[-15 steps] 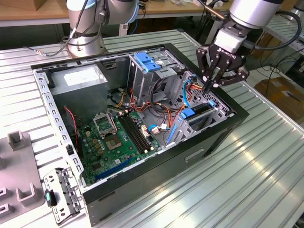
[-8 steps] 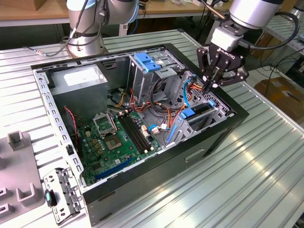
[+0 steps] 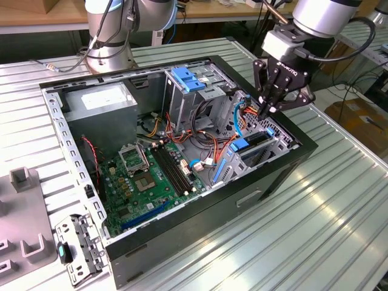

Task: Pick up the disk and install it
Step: 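Insert the first disk wire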

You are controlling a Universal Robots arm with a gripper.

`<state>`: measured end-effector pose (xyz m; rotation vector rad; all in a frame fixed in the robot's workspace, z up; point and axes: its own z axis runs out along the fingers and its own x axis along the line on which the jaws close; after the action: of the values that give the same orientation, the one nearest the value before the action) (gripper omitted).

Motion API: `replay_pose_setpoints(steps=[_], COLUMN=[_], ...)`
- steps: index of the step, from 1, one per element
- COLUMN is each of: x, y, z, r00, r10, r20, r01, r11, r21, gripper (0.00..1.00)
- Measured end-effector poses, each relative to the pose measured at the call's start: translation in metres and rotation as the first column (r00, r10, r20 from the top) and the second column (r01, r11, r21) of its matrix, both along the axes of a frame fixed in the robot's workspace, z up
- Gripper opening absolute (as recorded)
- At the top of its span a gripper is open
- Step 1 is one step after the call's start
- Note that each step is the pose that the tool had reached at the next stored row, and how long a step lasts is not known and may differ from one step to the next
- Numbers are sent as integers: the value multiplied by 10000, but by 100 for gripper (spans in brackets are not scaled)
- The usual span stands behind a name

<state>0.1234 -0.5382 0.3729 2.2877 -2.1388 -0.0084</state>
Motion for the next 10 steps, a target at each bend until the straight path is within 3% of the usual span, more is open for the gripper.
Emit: replay_pose_setpoints(steps=[5,6,8,10], x=[0,0,0,-1], y=[0,0,0,0], z=[-5,-5,-8,-9], r00=[9965,9949,9882,9844], r10=[-837,-1011,-1531,-1758], r20=[0,0,0,0], r01=[837,1011,1531,1758], r11=[9965,9949,9882,9844], r21=[0,-1,0,-1], gripper=[16,16,16,16])
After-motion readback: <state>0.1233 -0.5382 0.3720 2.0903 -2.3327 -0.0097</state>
